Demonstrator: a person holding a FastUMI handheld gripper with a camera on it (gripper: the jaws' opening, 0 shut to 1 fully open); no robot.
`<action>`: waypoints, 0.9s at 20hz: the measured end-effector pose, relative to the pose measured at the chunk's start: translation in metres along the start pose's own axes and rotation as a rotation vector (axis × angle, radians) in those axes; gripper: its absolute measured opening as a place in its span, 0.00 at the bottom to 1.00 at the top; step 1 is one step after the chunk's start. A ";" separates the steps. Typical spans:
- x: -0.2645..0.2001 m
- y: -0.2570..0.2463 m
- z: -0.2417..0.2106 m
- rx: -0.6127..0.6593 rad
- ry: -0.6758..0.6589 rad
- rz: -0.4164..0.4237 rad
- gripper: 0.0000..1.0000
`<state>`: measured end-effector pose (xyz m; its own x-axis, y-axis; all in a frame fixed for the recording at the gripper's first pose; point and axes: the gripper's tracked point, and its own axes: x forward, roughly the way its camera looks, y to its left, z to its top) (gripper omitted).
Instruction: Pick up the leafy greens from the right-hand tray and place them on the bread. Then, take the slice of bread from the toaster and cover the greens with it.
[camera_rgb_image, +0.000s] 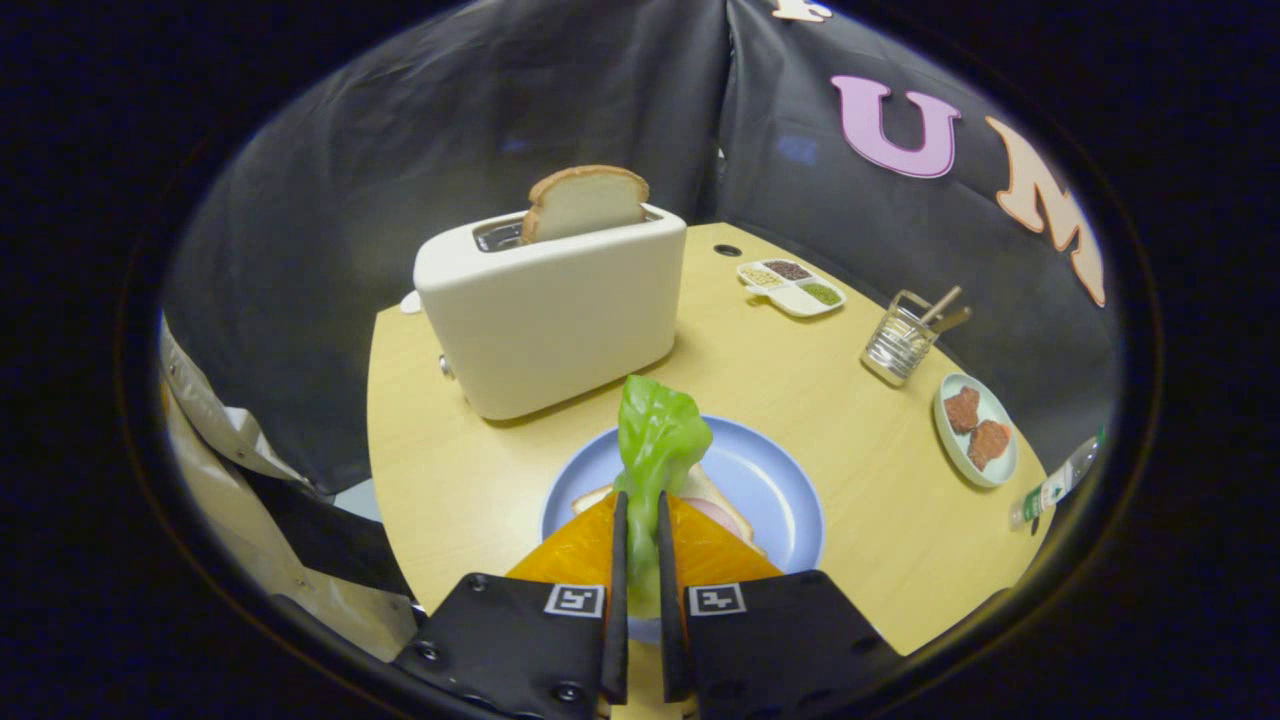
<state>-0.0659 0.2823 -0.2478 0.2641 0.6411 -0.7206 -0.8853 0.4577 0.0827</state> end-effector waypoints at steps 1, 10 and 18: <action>0.002 -0.001 -0.002 -0.001 0.008 0.001 0.17; 0.012 -0.021 -0.024 -0.027 0.081 -0.044 0.52; 0.001 -0.025 -0.005 -0.009 0.033 -0.089 1.00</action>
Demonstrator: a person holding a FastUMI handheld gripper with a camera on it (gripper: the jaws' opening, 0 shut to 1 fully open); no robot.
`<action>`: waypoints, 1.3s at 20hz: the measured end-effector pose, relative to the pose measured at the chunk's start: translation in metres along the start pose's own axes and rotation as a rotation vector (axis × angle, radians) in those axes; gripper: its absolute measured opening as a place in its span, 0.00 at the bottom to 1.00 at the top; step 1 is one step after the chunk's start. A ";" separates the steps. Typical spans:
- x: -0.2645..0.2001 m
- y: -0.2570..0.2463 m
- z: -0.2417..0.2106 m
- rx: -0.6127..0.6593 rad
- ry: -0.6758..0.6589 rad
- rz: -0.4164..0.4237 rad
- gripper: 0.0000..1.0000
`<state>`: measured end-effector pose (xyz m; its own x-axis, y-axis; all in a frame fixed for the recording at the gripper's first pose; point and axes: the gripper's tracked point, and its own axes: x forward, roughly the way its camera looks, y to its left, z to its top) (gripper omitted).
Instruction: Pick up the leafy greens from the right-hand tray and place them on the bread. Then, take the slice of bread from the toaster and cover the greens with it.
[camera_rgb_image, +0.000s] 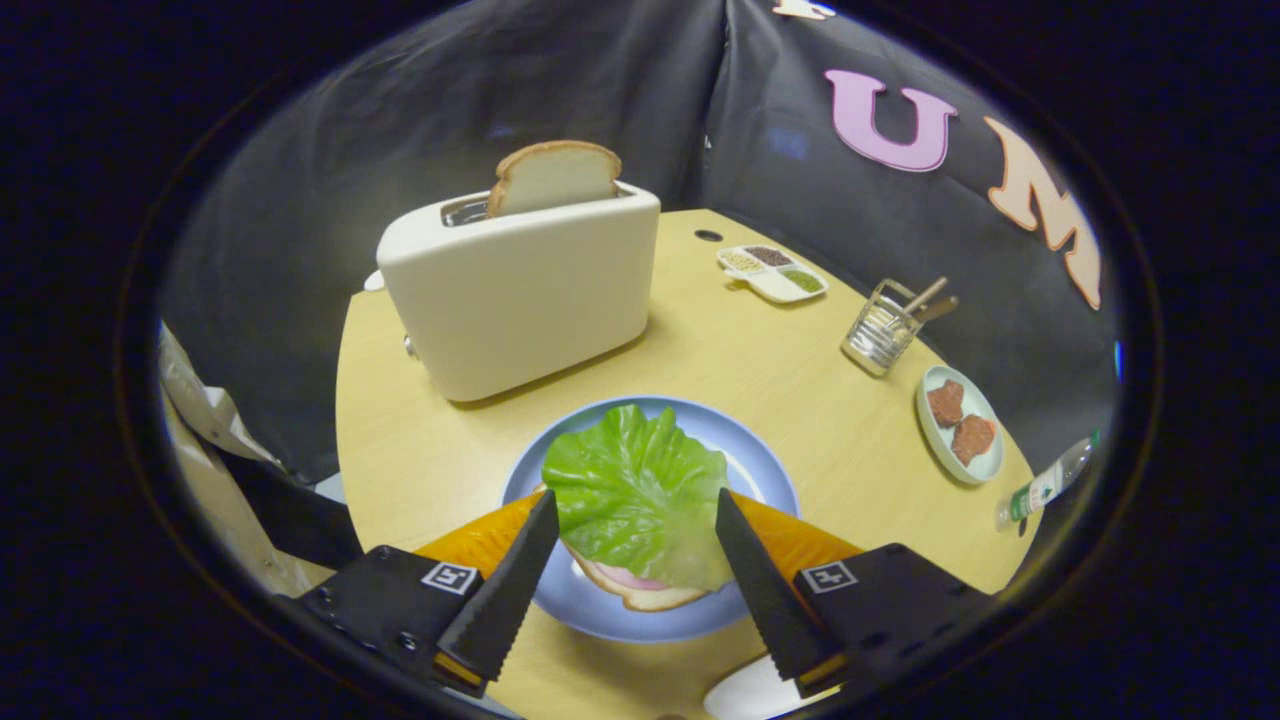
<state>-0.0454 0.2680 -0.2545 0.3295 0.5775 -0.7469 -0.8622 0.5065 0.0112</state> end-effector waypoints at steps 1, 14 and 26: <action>-0.004 0.000 0.006 0.011 -0.009 -0.006 1.00; -0.038 0.005 0.118 0.174 -0.110 -0.034 1.00; -0.018 0.034 0.203 0.248 -0.093 0.005 1.00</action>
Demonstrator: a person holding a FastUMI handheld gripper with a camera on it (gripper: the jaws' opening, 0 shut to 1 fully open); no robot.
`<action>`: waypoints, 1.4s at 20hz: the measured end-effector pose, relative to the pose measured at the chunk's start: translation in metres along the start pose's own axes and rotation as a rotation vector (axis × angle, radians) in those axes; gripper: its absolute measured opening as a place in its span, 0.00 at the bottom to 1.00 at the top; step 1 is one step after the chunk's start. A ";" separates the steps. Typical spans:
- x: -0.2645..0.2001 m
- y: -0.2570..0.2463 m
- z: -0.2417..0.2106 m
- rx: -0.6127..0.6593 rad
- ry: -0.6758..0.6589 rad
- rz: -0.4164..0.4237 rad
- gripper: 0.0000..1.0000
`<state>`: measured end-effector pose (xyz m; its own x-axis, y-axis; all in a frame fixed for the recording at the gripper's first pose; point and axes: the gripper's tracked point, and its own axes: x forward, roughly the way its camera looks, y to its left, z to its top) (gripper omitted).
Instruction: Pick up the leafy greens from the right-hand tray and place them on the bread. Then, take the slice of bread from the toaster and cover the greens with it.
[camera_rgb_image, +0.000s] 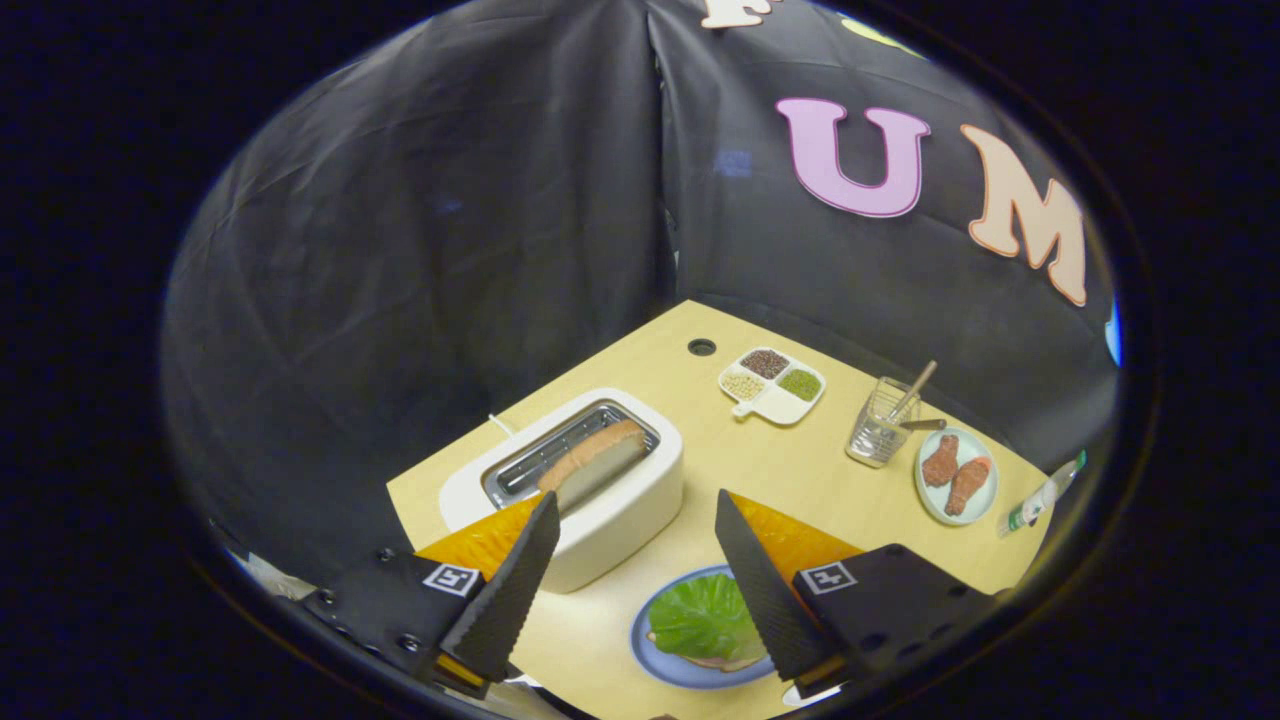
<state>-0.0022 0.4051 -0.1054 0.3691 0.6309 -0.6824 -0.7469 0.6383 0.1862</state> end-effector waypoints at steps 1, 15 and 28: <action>0.005 0.003 0.003 0.006 0.005 -0.003 1.00; 0.068 0.027 0.010 0.127 0.101 -0.001 0.91; 0.068 0.029 0.019 0.216 0.087 -0.001 0.25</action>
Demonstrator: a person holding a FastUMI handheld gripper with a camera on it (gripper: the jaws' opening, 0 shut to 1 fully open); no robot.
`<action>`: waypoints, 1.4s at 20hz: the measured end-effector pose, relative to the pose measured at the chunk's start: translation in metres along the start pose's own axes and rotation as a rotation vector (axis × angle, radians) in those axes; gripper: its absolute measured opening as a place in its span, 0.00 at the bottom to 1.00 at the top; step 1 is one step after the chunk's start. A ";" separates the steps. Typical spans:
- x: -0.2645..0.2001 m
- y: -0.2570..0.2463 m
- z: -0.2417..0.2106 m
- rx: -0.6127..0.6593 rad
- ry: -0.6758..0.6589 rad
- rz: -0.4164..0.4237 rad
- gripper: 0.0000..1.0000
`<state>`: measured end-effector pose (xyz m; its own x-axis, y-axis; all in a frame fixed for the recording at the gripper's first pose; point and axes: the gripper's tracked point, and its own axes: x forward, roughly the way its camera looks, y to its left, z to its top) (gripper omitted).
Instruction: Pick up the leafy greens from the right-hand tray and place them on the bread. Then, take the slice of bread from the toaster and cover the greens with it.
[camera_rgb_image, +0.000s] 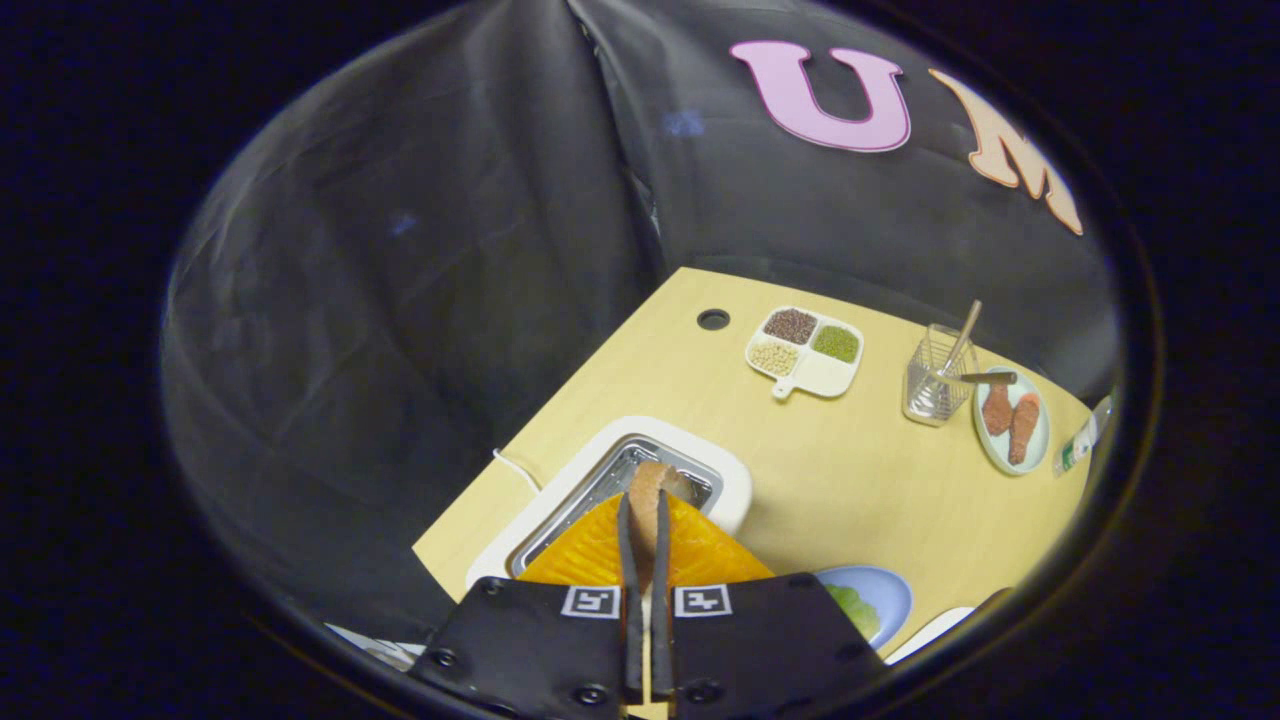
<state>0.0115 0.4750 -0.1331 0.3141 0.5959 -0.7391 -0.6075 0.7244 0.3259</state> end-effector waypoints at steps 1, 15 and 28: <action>-0.005 0.000 0.002 0.000 -0.007 0.011 0.21; -0.091 -0.031 0.008 0.068 -0.169 0.065 0.06; -0.104 -0.095 -0.056 0.146 -0.129 -0.021 0.06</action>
<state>-0.0043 0.3243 -0.1202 0.4220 0.6130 -0.6679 -0.4903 0.7740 0.4006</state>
